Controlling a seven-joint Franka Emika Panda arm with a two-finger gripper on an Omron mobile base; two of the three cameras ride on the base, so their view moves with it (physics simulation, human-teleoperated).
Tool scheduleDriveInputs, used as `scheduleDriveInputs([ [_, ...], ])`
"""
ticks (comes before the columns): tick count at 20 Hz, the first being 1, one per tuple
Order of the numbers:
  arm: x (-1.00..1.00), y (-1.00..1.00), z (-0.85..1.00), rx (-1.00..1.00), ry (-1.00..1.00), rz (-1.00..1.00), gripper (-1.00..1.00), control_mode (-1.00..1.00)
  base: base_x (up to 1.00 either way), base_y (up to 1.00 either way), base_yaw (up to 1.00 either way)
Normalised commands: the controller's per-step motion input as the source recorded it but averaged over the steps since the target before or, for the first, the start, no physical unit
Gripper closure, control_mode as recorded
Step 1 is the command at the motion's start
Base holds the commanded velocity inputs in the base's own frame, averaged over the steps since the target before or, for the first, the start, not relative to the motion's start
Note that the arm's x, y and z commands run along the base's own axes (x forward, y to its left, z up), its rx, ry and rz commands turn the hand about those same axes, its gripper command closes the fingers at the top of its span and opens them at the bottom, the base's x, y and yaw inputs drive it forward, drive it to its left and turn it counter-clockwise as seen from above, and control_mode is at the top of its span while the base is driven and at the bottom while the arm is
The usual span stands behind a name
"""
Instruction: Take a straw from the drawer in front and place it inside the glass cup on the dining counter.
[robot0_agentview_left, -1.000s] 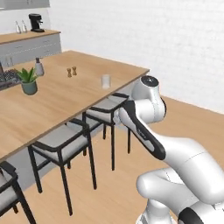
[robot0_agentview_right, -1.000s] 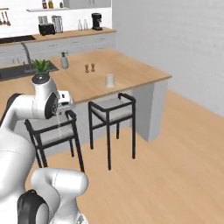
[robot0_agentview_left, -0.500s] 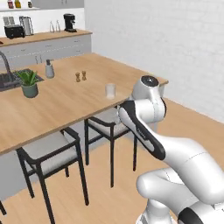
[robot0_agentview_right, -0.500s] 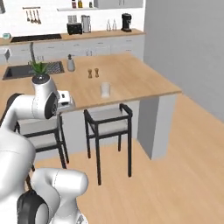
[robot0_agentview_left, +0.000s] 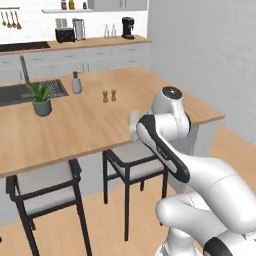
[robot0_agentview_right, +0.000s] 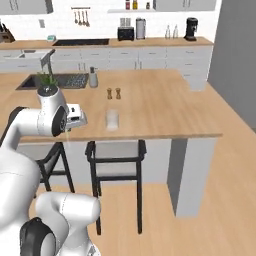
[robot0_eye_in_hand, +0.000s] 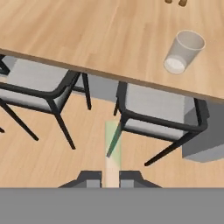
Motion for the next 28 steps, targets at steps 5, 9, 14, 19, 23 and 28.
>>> scheduleDriveInputs([
  [5,0.0,0.0,0.0,0.0,0.0,0.0,1.0,1.0,0.82,-0.39,0.4],
  [9,0.0,0.0,0.0,0.0,0.0,0.0,1.0,1.0,0.82,-0.42,0.39],
  [14,0.0,0.0,0.0,0.0,0.0,0.0,1.0,1.0,0.99,-0.49,0.27],
  [19,0.41,-0.23,0.22,0.14,0.0,0.08,1.0,-1.0,0.4,-0.16,0.07],
  [23,0.04,-0.5,0.54,0.27,-0.14,0.13,1.0,-1.0,0.0,0.0,0.0],
  [28,0.0,-0.53,0.16,0.25,-0.24,0.25,1.0,-1.0,0.0,0.0,0.0],
])
